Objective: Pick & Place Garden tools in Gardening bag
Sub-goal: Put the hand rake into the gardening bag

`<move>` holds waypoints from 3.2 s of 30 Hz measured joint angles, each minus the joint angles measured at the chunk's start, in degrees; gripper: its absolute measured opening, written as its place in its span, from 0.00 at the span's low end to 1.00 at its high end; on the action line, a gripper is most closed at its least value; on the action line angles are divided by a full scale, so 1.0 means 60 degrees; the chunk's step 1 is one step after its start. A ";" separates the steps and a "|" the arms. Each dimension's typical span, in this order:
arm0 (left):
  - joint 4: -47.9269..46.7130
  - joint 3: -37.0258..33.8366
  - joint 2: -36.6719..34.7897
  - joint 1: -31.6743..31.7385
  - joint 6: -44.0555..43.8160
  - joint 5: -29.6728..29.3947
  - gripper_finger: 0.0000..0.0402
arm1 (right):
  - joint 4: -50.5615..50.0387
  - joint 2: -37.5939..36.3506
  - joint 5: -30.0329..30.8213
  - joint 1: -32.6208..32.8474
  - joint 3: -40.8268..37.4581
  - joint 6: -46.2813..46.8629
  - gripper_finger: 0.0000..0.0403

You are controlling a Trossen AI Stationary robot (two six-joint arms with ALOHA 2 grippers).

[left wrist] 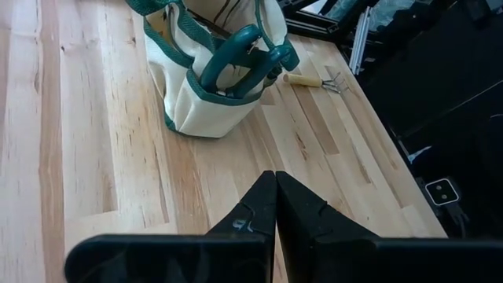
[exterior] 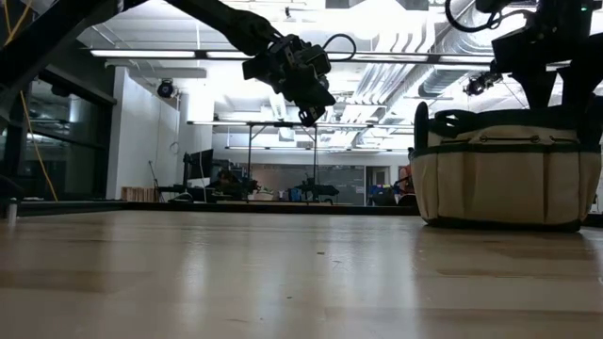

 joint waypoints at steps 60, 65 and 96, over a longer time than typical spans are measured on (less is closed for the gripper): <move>0.2023 -0.6332 -0.5259 -0.1700 -0.0016 -0.1356 0.00 | 0.4907 0.1326 -0.2541 0.7090 0.1348 2.2331 0.49; 0.3396 -0.7443 -0.6129 -0.1809 -0.0416 -0.1524 0.00 | 0.5034 0.2526 -0.3218 0.7391 0.1348 2.3394 0.49; 0.5575 -0.9409 -0.6838 -0.1800 -0.1792 -0.1177 0.00 | 0.6529 0.7063 -0.3970 0.7050 0.0795 2.3456 0.49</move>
